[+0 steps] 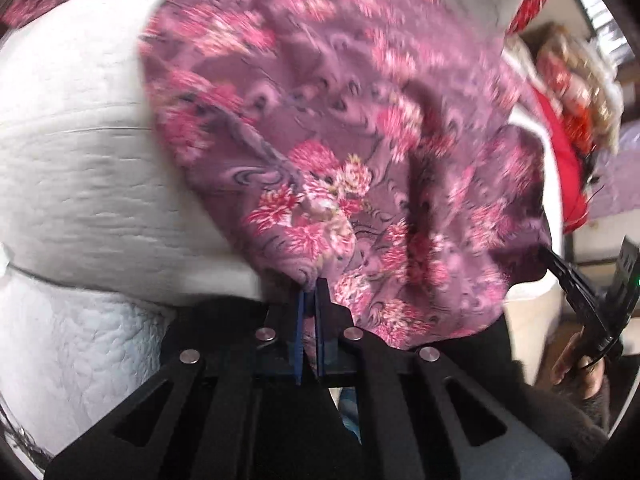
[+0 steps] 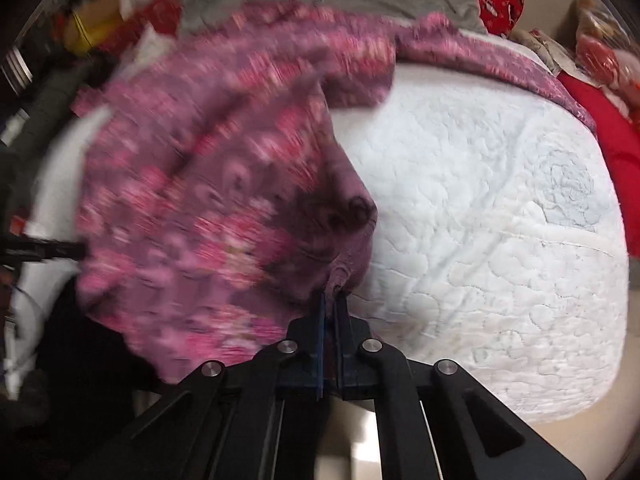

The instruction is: Fold small clothes

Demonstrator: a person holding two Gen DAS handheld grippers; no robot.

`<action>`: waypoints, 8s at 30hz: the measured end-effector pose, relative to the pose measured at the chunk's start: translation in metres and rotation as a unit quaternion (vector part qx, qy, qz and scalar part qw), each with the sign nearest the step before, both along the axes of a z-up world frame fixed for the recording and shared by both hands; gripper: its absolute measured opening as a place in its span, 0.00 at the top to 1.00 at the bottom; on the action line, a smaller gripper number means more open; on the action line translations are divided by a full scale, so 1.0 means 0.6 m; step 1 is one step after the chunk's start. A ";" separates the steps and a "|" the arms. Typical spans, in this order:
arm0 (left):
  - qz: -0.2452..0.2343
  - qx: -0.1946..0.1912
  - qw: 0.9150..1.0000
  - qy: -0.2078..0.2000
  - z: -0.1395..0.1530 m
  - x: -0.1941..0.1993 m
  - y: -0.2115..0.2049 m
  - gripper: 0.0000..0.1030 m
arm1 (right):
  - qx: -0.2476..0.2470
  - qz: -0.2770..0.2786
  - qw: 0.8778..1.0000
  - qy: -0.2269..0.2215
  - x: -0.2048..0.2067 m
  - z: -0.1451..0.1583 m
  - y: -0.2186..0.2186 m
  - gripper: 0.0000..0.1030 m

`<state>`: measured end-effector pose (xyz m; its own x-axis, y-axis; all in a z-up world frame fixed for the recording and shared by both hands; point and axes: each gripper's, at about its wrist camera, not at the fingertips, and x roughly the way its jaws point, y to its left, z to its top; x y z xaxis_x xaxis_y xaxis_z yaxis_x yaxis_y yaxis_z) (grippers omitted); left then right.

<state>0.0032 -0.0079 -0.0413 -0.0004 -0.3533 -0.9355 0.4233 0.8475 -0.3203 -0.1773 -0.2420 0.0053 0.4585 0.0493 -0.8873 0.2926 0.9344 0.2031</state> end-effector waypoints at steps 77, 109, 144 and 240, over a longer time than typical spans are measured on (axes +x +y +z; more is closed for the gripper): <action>0.132 0.060 0.982 0.123 -0.041 -0.013 0.236 0.94 | 0.238 -0.082 0.968 -0.005 -0.134 -0.028 -0.098 0.97; 0.031 0.065 0.984 -0.165 -0.041 0.238 -0.202 0.15 | 0.097 -0.453 0.878 -0.121 0.066 -0.014 -0.592 0.44; 0.099 0.013 0.984 -0.149 -0.037 0.353 -0.212 0.09 | 0.097 -0.448 0.863 -0.211 0.114 0.026 -0.661 0.94; 0.165 -0.074 0.978 -0.099 0.031 0.483 0.004 0.61 | 0.088 -0.022 0.992 -0.093 0.488 -0.001 0.010 0.80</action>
